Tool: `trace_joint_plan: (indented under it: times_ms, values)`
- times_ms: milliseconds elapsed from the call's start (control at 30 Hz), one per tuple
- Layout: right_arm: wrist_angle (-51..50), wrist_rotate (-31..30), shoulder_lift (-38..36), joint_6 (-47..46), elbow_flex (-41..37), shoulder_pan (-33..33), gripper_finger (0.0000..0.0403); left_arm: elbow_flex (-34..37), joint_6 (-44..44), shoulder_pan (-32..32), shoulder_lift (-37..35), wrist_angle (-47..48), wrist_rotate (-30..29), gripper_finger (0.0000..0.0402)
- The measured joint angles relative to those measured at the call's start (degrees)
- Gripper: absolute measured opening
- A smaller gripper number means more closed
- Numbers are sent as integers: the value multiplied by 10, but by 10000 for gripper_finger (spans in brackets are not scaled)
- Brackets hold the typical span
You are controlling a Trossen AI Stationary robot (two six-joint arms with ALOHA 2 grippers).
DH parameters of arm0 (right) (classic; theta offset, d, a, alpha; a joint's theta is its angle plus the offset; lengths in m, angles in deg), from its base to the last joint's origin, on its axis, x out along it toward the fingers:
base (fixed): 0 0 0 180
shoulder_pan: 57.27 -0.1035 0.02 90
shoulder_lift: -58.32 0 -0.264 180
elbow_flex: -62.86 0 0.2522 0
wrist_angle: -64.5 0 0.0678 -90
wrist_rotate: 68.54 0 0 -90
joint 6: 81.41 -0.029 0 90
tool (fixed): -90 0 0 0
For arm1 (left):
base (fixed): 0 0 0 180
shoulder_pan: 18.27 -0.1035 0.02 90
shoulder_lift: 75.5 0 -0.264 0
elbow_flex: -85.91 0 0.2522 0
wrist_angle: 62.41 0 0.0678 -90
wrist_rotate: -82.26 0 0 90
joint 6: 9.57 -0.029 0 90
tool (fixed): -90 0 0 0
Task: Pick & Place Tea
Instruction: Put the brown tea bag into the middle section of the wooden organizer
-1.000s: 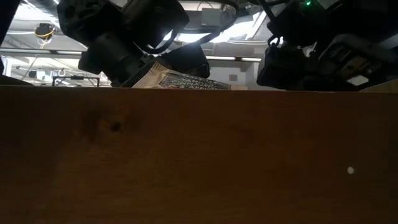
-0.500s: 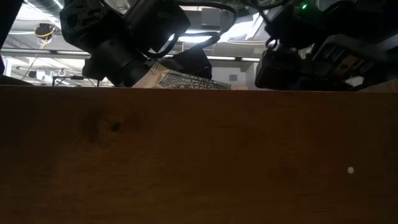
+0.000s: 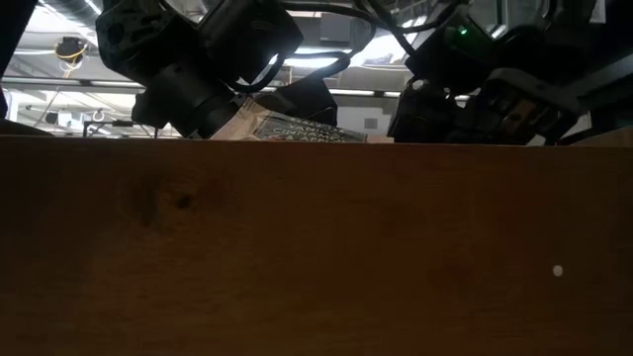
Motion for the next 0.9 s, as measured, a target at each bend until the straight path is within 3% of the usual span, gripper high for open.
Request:
trace_joint_plan:
  times_ms: [133,367,500,700,900]
  values:
    - [5,-4,0,0,0,0,133,0,0,0,0,0,0,2]
    - [12,-83,0,-26,0,2,126,0,5,0,0,-2,0,2]
    - [12,-85,0,-46,0,7,96,0,6,0,0,-8,0,3]
    - [9,-85,0,-48,0,7,17,0,6,0,0,-9,0,2]
    - [9,-84,0,-49,0,7,12,2,21,-2,-8,-19,28,13]
